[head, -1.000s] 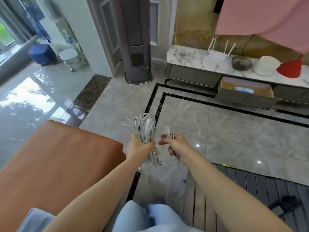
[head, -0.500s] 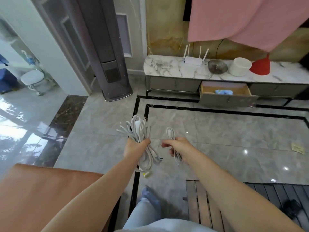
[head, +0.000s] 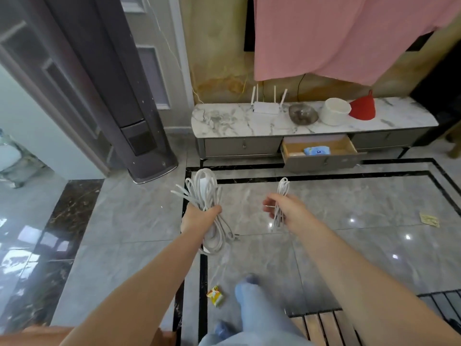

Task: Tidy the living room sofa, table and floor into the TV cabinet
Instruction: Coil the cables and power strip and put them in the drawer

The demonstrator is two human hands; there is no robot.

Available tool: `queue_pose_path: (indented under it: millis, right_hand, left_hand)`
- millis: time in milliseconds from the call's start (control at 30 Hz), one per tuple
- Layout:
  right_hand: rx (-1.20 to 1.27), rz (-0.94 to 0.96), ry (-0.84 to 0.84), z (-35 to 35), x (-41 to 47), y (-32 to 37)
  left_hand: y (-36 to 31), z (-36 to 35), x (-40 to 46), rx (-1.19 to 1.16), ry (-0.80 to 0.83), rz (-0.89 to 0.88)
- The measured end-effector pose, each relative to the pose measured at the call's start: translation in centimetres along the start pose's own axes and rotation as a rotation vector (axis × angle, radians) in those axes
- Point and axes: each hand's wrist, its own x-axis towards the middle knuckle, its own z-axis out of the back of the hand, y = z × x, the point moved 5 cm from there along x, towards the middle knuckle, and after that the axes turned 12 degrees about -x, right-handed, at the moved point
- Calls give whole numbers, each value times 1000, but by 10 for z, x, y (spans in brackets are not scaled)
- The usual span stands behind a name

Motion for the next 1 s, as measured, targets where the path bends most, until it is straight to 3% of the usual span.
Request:
queue_pose_path:
  millis: [333,500,667,1000]
  right_hand:
    - [13,-112,-9,9,145,55]
    - [-76,-182,90,3,217,108]
    - [-166,-90,140,4,269,176]
    - [-188,-80,161,-6,352,232]
  left_hand:
    - [-71,-59,119,-23,-60,25]
    - [-123,-105,179,-185,-157,71]
    - [-166,-138,227,-338,-140,73]
    - [-209,-153,331,-248,-119,49]
